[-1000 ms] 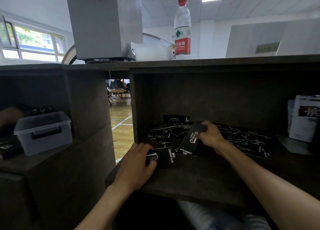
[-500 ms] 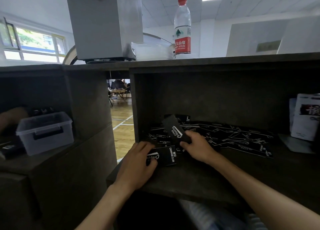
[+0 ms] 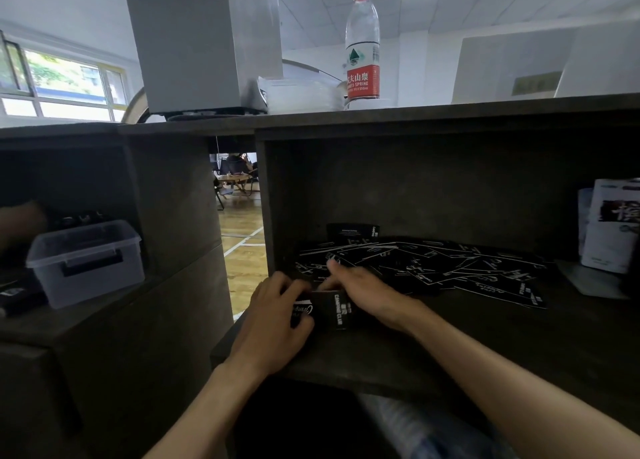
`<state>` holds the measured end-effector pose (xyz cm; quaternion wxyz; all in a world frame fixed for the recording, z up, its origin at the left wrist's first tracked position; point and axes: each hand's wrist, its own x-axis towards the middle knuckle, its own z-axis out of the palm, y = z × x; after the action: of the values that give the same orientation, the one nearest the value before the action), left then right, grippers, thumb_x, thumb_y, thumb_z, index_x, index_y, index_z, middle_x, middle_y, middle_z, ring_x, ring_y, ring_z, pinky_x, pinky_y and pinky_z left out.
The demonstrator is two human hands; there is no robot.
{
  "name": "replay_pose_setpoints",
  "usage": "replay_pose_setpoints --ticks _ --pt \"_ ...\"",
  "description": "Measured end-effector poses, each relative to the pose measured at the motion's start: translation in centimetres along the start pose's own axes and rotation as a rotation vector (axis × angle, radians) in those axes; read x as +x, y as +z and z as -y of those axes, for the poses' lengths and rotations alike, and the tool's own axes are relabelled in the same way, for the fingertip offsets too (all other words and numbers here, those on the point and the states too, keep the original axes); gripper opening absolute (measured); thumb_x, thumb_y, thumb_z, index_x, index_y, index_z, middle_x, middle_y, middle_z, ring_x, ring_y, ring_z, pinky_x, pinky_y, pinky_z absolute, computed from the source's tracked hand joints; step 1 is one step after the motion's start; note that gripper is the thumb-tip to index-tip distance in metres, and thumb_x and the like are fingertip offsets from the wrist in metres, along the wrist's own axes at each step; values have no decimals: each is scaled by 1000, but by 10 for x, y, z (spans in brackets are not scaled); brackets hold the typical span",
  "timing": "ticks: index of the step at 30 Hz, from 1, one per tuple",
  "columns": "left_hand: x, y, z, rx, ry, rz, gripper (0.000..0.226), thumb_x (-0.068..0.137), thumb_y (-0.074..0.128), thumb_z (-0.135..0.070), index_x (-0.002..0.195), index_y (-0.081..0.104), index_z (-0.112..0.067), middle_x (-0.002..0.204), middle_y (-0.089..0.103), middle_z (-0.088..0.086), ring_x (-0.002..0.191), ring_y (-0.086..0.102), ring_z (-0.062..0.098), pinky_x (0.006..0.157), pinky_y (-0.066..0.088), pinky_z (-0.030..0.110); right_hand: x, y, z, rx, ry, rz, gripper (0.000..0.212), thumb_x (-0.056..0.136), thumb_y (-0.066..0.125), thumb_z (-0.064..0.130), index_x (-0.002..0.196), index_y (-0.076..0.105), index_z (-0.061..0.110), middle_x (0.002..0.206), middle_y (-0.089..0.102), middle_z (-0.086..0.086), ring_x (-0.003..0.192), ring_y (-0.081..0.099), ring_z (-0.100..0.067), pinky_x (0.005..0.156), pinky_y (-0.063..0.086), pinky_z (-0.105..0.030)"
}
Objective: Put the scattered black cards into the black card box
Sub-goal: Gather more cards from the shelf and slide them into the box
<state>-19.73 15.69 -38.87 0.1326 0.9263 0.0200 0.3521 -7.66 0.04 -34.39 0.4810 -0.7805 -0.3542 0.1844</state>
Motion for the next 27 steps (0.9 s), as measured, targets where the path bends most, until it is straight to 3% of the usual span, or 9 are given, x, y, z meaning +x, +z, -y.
replay_pose_setpoints --ticks 2,4,8,11,15,17,19,24,27 --pt "0 1 0 29 1 10 43 79 48 -46 120 55 -33 104 37 -14 99 43 6 87 42 25 9 -8 -9 -110 -56 -210 33 102 46 41 89 73 28 94 73 4 93 68 -10 85 52 -35" --pt "0 0 0 21 -12 16 45 78 45 -48 119 57 -33 104 38 -14 99 44 6 86 43 28 13 -21 -19 -432 -9 -302 11 97 59 32 103 68 30 109 69 2 107 63 -17 95 51 -38" --pt "0 0 -1 -12 -23 19 39 77 46 -47 112 55 -33 104 44 -14 97 46 6 84 43 29 11 -35 -30 -757 195 -142 62 87 67 52 140 51 23 141 51 -4 131 46 -24 110 38 -42" --pt "0 -2 -3 5 -18 25 32 79 51 -43 109 55 -33 101 51 -14 97 45 7 81 42 30 14 -40 -24 -757 167 -102 70 83 73 47 142 48 20 144 49 -6 131 47 -25 109 40 -39" --pt "-1 -2 -3 24 -26 39 31 80 52 -43 110 53 -34 100 53 -16 96 43 6 79 39 27 16 -47 -9 -620 197 34 63 79 79 27 135 52 25 136 52 0 125 51 -20 105 44 -36" --pt "0 -2 -3 25 -35 46 32 79 49 -46 110 52 -36 100 52 -17 95 41 4 76 35 25 17 -47 -8 -563 145 53 35 83 75 20 115 62 26 120 61 2 109 58 -14 94 50 -31" --pt "0 -2 -3 30 -39 47 34 78 46 -47 110 51 -37 100 51 -17 95 40 3 75 33 24 16 -45 -5 -483 45 -53 7 92 67 19 94 68 26 101 65 7 96 60 -7 77 47 -20" --pt "0 0 -1 28 -43 35 36 78 45 -48 111 51 -37 100 51 -17 95 41 4 76 32 24 10 -36 3 55 -203 -630 8 93 65 15 89 72 17 86 69 3 82 64 -7 72 51 -23" --pt "0 1 -2 31 -42 25 34 78 45 -47 109 51 -37 100 51 -17 96 44 7 75 32 24 1 -31 4 215 -229 -623 10 96 62 16 88 67 13 76 70 1 66 64 -1 63 50 -17"
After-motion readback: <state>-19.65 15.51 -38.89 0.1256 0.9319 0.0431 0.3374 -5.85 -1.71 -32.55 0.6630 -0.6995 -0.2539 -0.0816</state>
